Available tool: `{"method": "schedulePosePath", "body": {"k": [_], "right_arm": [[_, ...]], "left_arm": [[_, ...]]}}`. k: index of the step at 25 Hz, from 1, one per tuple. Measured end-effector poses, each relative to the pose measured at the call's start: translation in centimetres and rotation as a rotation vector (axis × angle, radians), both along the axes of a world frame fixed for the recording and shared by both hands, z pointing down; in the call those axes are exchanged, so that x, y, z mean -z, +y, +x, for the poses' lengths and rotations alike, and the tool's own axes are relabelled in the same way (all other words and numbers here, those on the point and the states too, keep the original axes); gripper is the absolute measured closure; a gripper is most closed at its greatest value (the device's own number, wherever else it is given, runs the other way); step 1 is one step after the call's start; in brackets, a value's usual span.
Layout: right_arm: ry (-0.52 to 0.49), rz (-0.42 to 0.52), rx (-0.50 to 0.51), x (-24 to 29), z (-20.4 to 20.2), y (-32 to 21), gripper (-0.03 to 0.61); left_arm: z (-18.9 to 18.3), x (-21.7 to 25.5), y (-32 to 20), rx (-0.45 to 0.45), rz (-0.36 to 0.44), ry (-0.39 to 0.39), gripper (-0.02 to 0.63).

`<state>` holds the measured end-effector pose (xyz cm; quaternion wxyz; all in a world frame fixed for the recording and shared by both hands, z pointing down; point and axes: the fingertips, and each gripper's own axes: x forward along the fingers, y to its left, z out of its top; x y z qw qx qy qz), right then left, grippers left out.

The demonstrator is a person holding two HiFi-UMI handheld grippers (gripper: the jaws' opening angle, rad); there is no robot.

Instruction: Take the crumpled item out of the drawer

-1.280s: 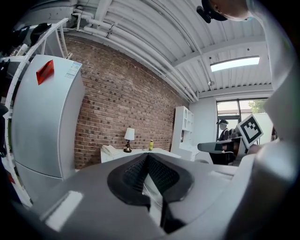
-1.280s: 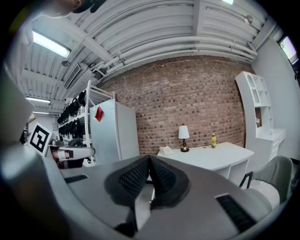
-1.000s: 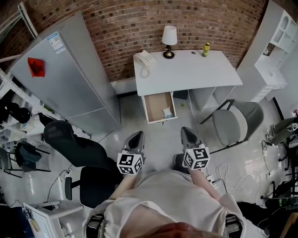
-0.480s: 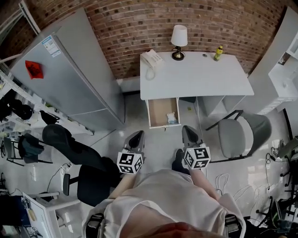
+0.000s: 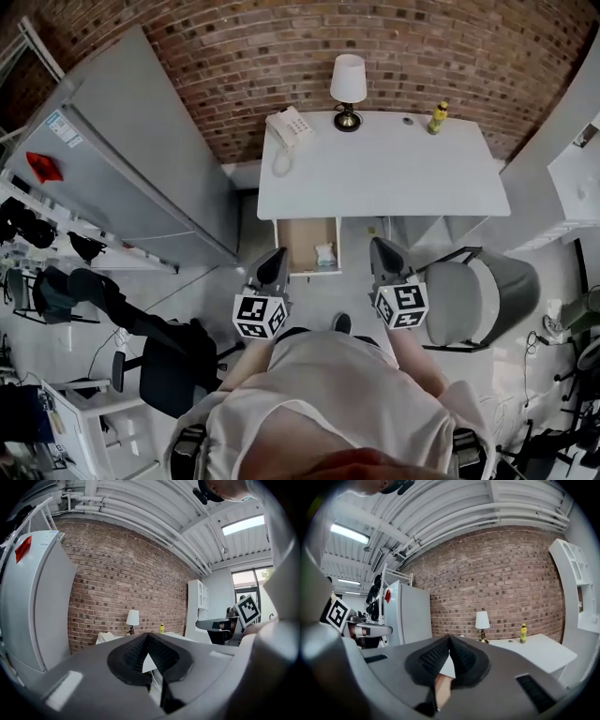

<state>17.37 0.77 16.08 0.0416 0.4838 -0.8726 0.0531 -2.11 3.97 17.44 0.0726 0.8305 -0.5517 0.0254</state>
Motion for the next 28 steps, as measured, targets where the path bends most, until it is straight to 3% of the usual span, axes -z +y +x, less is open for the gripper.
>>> {"method": "schedulePosePath", "body": {"k": [5,11,18,28], "right_arm": [[-0.029,-0.009,-0.011,0.3,1.7,-2.3,0.571],[-0.035,-0.030,-0.004,-0.5,0.5,-4.4,0.571],[-0.027,-0.057,-0.032,-0.8,-3.6,-7.6,0.571],[-0.008,-0.096,-0.061,-2.2,-8.8,-11.0,0.571]], "left_arm": [[2.2,0.3,-2.5,-0.019,-0.008,-0.014,0.606],[2.1,0.1,-5.9,-0.041,-0.005,-0.021,0.606],[-1.8,0.3,-10.0,-0.069,0.008,-0.029,0.606],[-7.3,-2.4,-14.3,-0.102,-0.065,-0.017,0.606]]}}
